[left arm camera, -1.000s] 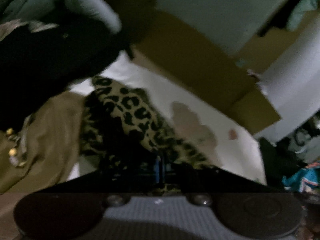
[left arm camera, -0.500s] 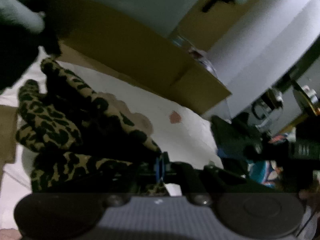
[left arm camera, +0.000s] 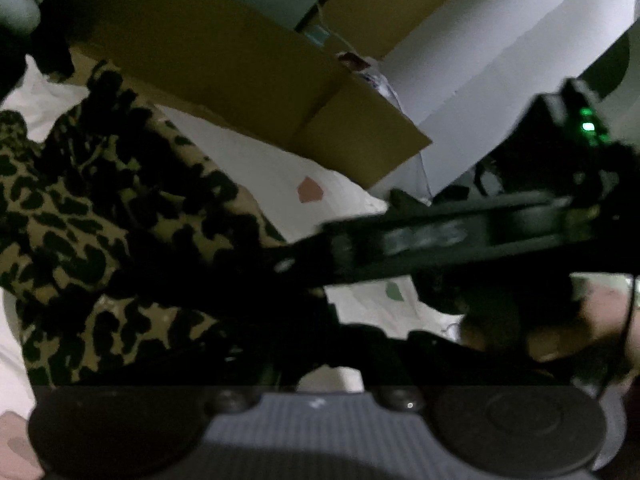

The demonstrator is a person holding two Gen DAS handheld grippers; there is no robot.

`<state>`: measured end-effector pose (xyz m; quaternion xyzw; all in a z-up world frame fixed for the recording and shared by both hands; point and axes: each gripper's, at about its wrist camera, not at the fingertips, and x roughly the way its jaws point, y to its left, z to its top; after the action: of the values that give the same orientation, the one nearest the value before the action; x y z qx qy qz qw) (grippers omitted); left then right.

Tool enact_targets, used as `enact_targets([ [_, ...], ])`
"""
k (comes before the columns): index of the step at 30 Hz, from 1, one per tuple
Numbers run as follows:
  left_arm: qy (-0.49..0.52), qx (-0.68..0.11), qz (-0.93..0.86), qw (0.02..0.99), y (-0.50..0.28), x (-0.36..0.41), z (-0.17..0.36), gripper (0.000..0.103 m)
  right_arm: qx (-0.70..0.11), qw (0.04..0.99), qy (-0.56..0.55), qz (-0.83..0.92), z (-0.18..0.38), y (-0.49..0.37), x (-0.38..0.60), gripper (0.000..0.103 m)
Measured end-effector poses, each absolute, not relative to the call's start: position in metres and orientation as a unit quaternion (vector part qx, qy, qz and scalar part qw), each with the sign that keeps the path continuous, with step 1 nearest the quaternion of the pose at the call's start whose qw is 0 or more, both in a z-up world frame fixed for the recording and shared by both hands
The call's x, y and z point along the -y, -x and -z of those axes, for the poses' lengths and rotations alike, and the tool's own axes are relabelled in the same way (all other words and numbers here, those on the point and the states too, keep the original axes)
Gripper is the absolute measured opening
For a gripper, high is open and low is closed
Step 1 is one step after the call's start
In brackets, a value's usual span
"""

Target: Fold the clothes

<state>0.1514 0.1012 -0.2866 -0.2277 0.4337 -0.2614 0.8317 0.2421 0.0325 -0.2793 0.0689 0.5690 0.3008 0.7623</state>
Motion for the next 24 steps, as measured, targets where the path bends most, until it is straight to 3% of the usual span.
enact_targets([
  [3,0.217,-0.437,0.269,0.83,-0.149,-0.097,0.287,0.002,-0.588,0.754,-0.053,-0.29,0.294,-0.24,-0.035,0.042],
  [5,0.211,-0.44,0.273,0.829,-0.147,-0.094,0.288,0.003,-0.6,0.747,-0.048,-0.284,0.303,-0.238,-0.034,0.015],
  [9,0.209,-0.461,0.275,0.818,-0.146,-0.091,0.291,0.01,-0.604,0.744,-0.065,-0.278,0.312,-0.235,-0.024,0.004],
  [10,0.208,-0.467,0.276,0.814,-0.145,-0.092,0.291,0.019,-0.604,0.744,-0.07,-0.276,0.314,-0.234,-0.022,0.003],
  [11,0.205,-0.472,0.274,0.813,-0.144,-0.094,0.29,0.04,-0.603,0.746,-0.072,-0.274,0.315,-0.233,-0.021,0.002],
  [12,0.196,-0.473,0.267,0.816,-0.141,-0.097,0.287,0.053,-0.602,0.748,-0.073,-0.27,0.316,-0.232,-0.019,0.002],
  [13,0.188,-0.473,0.261,0.82,-0.138,-0.101,0.284,0.076,-0.6,0.751,-0.073,-0.265,0.316,-0.231,-0.017,0.002],
  [14,0.184,-0.471,0.256,0.824,-0.135,-0.105,0.282,0.082,-0.599,0.753,-0.076,-0.26,0.317,-0.231,-0.014,0.002],
  [24,0.211,-0.483,0.127,0.84,-0.12,-0.184,0.292,0.084,-0.592,0.765,-0.086,-0.24,0.317,-0.231,0.004,0.001],
])
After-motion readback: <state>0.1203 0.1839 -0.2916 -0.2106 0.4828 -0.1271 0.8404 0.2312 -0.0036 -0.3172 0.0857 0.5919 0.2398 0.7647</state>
